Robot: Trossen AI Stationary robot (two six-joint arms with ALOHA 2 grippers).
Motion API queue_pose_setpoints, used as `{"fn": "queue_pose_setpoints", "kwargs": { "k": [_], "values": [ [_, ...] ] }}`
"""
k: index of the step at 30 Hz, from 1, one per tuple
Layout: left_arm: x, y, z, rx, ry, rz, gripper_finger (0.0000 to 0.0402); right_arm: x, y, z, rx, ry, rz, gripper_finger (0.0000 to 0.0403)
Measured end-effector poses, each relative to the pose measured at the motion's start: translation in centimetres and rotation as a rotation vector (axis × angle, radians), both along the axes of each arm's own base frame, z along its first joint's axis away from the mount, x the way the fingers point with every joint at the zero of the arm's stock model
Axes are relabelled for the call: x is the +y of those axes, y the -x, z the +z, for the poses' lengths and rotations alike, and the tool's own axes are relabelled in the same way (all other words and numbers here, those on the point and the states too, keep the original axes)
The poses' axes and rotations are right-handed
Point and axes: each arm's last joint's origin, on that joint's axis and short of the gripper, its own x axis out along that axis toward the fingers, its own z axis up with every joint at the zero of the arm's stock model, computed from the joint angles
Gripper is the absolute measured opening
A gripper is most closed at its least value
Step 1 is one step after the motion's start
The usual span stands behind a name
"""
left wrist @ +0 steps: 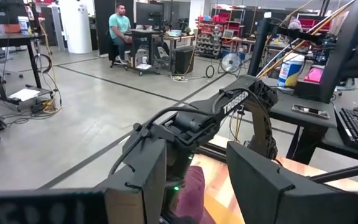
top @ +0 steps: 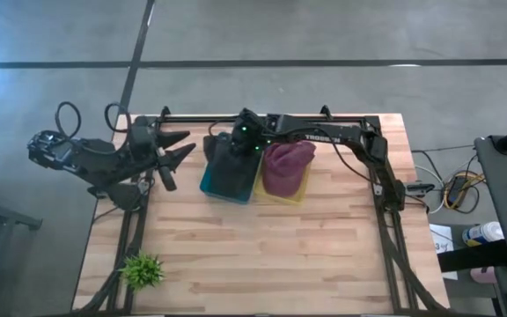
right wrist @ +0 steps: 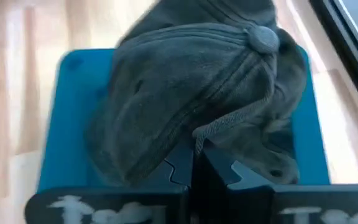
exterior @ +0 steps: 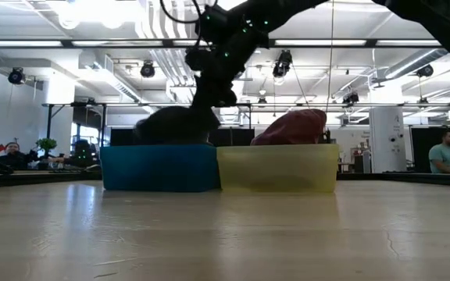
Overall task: Pick & Place hat
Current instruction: Put the black cap into the blue bin
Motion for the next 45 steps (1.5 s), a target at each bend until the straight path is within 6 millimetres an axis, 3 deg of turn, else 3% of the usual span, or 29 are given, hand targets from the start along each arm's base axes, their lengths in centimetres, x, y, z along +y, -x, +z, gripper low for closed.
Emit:
{"fn": "queue_pose_setpoints", "kwargs": {
  "k": [10,17,23,28,32,34,38,45],
  "values": [
    [-0.2,-1.4,-0.5,0.025,0.004,0.022,0.0163,-0.6,1.0,-2.0,0.113,0.099,-0.02,0.001],
    [0.3,-1.6,-1.8,0.121,0.011,0.062,0.0163,-0.1,2.6,-2.5,0.18,0.133,0.061,0.0051],
    [2.7,-1.2,-5.5,0.302,0.184,0.247,0.0163,0.2,3.6,0.4,0.062,0.165,0.05,0.0122],
    [5.4,-2.9,-9.6,0.408,0.296,0.297,0.0163,0.4,5.0,2.3,0.026,0.256,0.024,0.0186],
    [8.2,-4.2,-13.6,0.425,0.396,0.3,0.0163,0.9,6.6,3.6,0.024,0.296,0.024,0.0215],
    [9.5,-4.4,-15.6,0.432,0.464,0.26,0.0163,1.4,7.3,3.1,0.06,0.267,0.018,0.0218],
    [11.8,-3.9,-19.6,0.451,0.577,0.258,0.0163,2.8,7.4,0.1,0.13,0.199,0.01,0.0213],
    [14.3,-3.8,-24.5,0.319,0.623,0.153,0.0163,3.1,6.1,-2.2,-0.002,0.163,-0.085,0.0199]
  ]
}}
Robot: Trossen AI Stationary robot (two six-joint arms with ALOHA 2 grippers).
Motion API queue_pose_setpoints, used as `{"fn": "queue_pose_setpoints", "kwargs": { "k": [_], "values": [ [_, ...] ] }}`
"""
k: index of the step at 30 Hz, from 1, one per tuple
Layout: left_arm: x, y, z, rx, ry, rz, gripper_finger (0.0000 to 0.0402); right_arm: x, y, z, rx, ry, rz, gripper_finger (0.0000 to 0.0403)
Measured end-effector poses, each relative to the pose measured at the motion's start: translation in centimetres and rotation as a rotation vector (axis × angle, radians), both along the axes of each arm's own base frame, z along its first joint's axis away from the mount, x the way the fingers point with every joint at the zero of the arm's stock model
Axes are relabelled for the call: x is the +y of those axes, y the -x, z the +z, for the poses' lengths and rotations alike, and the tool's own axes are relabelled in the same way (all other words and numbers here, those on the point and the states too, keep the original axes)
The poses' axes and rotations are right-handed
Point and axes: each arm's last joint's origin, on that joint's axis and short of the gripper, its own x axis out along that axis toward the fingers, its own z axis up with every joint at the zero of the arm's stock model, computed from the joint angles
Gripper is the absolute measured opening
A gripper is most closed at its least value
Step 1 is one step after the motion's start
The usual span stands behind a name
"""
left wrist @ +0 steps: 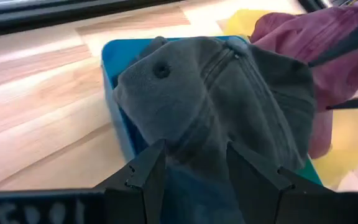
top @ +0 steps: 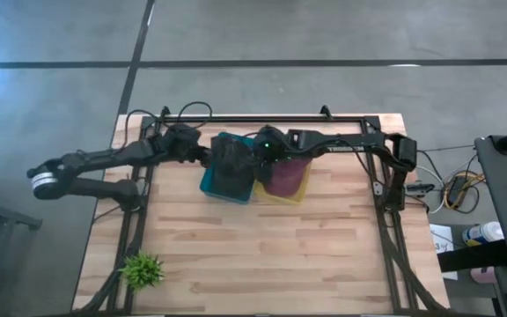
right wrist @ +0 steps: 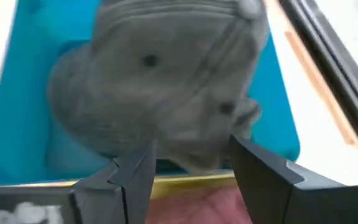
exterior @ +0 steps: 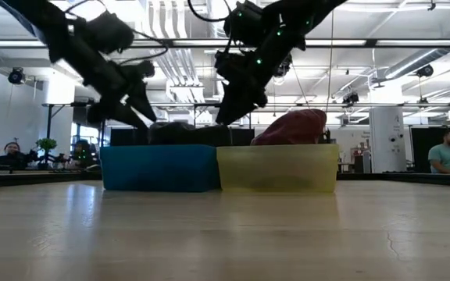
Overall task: Pick & Place hat
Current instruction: Put the black cap into the blue bin
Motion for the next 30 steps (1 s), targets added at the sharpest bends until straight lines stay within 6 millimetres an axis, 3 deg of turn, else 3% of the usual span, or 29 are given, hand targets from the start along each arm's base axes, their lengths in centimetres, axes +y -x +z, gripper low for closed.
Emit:
{"fn": "queue_pose_setpoints", "kwargs": {
  "k": [4,9,15,19,25,30],
  "values": [
    [0.9,-0.9,-1.9,-0.042,-0.008,-0.027,0.0163,-0.9,-0.4,-0.4,-0.038,0.024,-0.034,0.0191],
    [1.9,-2.7,-4.3,0.002,-0.001,-0.09,0.0163,-1.9,-0.7,-3.4,0.03,0.009,-0.048,0.0185],
    [2.7,-4.6,-5.2,0.011,0.035,-0.173,0.0163,-2.4,-2.6,-6.1,0.082,0.014,-0.024,0.0183],
    [2.9,-5.1,-3.8,-0.023,0.007,-0.195,0.0163,-2.5,-3.2,-5.3,0.109,0.045,0.015,0.0182],
    [2.3,-4.0,0.4,-0.038,-0.114,-0.248,0.0163,-2.6,-2.0,-3.3,0.209,0.112,0.081,0.0188],
    [1.4,-2.2,1.0,0.07,-0.111,-0.277,0.0163,-2.6,-1.7,-2.5,0.221,0.171,0.113,0.0195]
  ]
}}
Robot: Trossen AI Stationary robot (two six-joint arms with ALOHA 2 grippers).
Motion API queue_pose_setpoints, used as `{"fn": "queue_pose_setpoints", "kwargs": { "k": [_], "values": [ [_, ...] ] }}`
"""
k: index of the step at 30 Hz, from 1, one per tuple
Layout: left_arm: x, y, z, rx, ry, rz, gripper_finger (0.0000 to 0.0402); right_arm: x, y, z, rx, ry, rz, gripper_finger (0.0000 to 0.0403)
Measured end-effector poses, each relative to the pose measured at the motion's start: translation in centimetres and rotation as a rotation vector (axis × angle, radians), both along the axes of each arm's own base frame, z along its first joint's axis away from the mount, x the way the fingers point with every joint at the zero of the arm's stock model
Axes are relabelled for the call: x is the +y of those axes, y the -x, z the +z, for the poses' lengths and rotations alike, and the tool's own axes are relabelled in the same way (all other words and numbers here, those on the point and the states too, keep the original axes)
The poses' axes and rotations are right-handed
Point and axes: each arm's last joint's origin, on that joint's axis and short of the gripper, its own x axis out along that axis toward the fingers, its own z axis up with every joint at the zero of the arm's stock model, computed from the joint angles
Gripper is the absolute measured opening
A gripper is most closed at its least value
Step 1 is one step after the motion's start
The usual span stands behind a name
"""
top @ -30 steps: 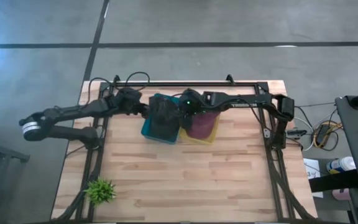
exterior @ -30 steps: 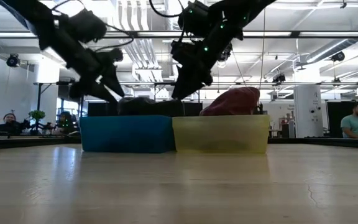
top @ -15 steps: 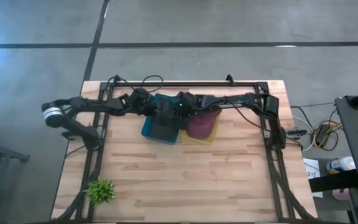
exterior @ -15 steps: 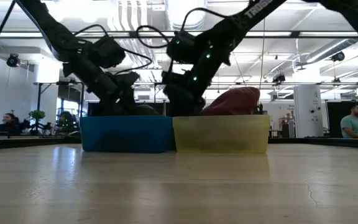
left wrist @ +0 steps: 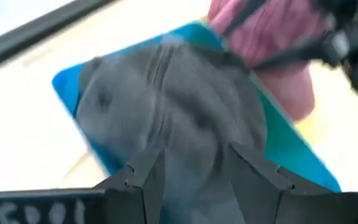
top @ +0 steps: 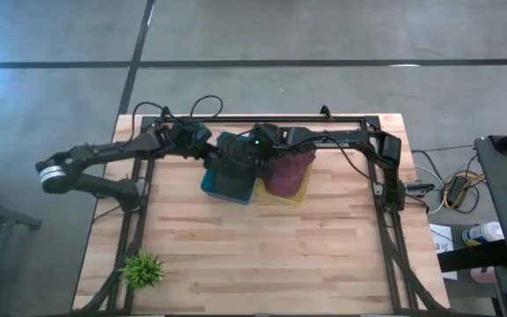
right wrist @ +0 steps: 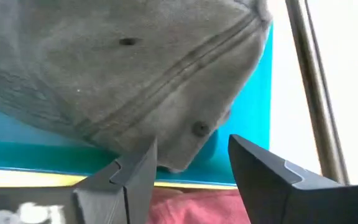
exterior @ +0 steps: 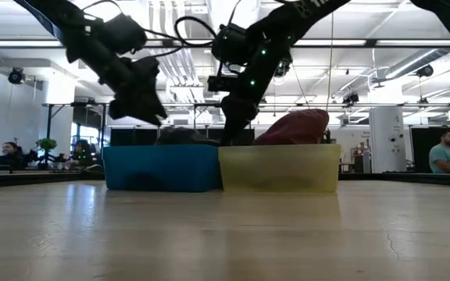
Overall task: Pick & Place hat
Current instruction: Put the black cap into the blue bin, then adjust the bins on the table
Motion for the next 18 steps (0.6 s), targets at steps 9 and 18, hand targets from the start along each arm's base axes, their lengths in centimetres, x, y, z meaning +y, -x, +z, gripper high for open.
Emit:
{"fn": "queue_pose_setpoints", "kwargs": {
  "k": [9,18],
  "values": [
    [-0.9,0.3,-0.2,0.047,0.075,-0.006,0.0163,0.3,1.4,4.3,-0.076,0.082,0.005,0.0196],
    [-5.3,3.0,0.1,0.232,0.124,-0.253,0.0163,5.3,4.8,3.4,0.066,-0.238,0.196,0.0194]
  ]
}}
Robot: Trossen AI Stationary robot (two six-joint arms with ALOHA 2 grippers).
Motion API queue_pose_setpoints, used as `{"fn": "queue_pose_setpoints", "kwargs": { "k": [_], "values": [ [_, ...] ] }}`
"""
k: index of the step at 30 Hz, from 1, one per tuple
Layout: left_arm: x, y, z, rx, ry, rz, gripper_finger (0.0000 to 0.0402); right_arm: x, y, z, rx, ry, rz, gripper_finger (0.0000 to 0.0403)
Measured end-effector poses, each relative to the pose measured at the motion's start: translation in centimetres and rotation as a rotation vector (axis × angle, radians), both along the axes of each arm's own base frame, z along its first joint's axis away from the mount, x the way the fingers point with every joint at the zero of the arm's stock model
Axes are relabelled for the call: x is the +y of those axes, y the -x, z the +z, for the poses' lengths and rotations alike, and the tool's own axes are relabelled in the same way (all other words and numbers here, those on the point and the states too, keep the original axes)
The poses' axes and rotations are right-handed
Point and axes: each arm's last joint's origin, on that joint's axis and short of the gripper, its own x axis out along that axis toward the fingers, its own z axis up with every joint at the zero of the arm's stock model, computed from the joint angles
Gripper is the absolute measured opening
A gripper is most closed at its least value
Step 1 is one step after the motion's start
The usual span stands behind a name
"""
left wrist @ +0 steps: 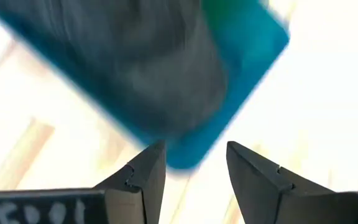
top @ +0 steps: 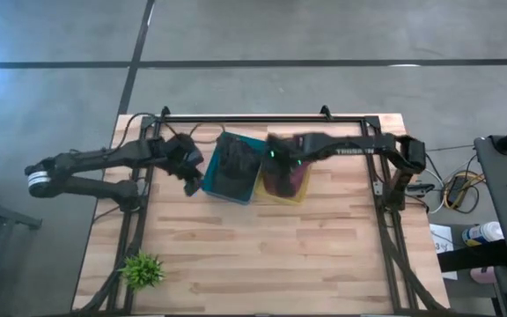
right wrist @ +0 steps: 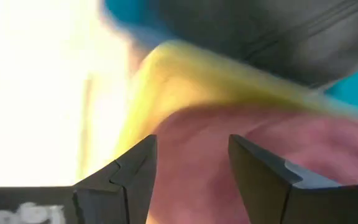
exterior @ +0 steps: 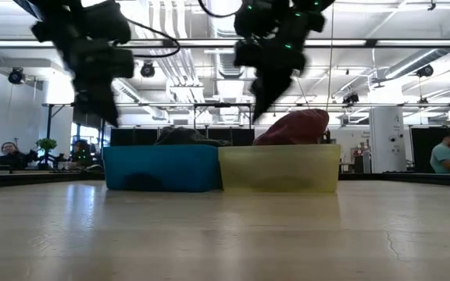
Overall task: Pick & Place hat
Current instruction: Adjust the bins on the table
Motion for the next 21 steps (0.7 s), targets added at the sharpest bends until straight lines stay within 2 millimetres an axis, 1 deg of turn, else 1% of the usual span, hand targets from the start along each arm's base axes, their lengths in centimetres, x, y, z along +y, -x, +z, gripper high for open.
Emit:
{"fn": "queue_pose_setpoints", "kwargs": {
  "k": [2,5,6,8,11,14,17,19,21],
  "values": [
    [-0.7,0.8,-0.3,0.085,-0.024,-0.02,0.0163,1.7,1.0,-0.8,0.033,-0.019,0.03,0.0194],
    [-1.1,1.4,-1.0,0.177,-0.064,-0.004,0.0163,4.2,2.4,-1.0,0.034,-0.031,0.075,0.0194],
    [-1.1,1.4,-1.1,0.184,-0.065,0.0,0.0163,5.0,2.8,-1.2,0.04,-0.034,0.093,0.0194],
    [-0.9,0.7,-1.1,0.131,-0.088,0.007,0.0163,6.7,3.4,-2.2,0.055,-0.045,0.123,0.0194],
    [-0.6,-0.2,-2.3,0.105,-0.073,0.042,0.0163,8.3,4.0,-2.9,0.053,-0.064,0.136,0.0194],
    [-0.4,-0.7,-3.6,0.139,-0.025,0.095,0.0163,9.2,4.1,-4.1,0.064,-0.089,0.103,0.0194],
    [-0.2,-1.2,-5.0,0.185,0.019,0.136,0.0163,9.3,3.9,-5.3,0.045,-0.11,0.035,0.0193],
    [-0.1,-1.6,-5.7,0.2,0.059,0.154,0.0163,8.8,4.0,-5.7,0.058,-0.09,-0.016,0.0194],
    [-0.1,-2.3,-6.2,0.181,0.093,0.145,0.0163,8.2,4.3,-6.0,0.076,-0.049,-0.058,0.0194]
  ]
}}
